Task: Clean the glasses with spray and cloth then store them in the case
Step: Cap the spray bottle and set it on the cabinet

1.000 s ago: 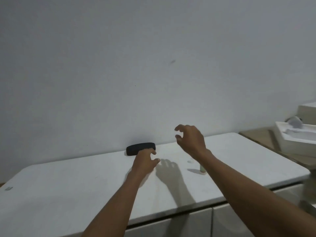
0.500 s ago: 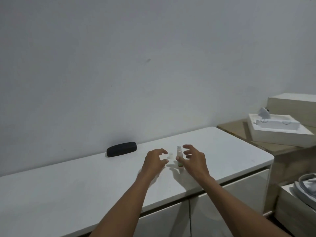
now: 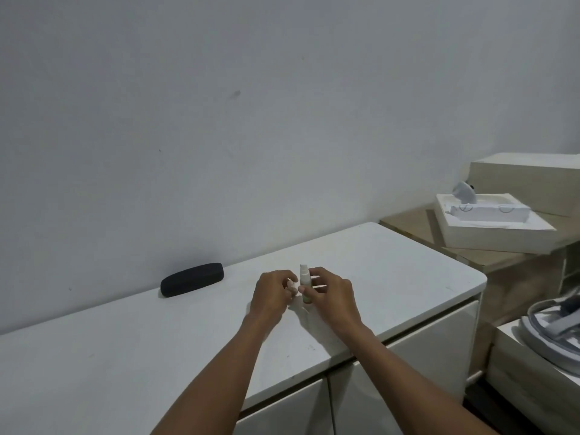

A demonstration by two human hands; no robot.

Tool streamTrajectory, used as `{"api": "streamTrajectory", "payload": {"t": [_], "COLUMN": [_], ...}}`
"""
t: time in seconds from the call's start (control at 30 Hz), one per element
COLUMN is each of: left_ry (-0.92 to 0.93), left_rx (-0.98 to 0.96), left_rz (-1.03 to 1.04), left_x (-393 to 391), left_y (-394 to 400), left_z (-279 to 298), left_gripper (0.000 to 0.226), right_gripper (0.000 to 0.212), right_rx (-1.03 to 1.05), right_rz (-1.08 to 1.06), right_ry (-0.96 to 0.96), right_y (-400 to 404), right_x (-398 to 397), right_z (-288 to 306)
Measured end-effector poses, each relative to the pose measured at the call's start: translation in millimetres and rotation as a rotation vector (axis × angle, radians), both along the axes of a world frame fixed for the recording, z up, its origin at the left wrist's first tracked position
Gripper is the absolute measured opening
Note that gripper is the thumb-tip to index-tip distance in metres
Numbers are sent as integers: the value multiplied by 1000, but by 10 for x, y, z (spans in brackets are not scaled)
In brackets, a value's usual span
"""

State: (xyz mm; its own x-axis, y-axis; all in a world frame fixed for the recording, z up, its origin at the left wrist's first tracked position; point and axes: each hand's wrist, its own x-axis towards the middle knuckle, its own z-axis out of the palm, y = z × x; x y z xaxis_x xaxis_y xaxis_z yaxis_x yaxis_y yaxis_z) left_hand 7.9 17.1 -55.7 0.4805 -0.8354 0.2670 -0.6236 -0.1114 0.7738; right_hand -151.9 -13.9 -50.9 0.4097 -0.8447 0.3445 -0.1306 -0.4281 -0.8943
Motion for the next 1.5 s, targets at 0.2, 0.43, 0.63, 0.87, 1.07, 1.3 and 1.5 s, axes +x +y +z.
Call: {"api": "streamTrajectory", "payload": {"t": [0.2,0.43,0.63,0.87,1.07,1.3,1.5], "left_ry": [429,440,273,280,268,194,-142], "left_rx": [-230,-287,-243,-270,-257,-52,88], "left_rz": [10,-162,-155,-111,-98,-77,197], "left_x": [43,-131,-206,-261,-295,-162,403], "left_y": [143,262,205,222,248,462,962], "left_z": [313,610,570,478,486,373,74], "left_gripper": [26,21,19,22,24,53,46], "right_gripper": [18,15,13,11,11,17,12], "right_rx": [34,70,67,78,84,41,24], "right_rz": [-11,-7,-21,-7,-7,-56,-72], "right_ry": [6,-19,4,-15,-33,71,233], "right_y": [-51,-35,-45,-50,-41,-17,-75], "right_x": [15,29,45,35,44,67,262], "right_z": [-15,-23,-33,-23,-42,-1,166]}}
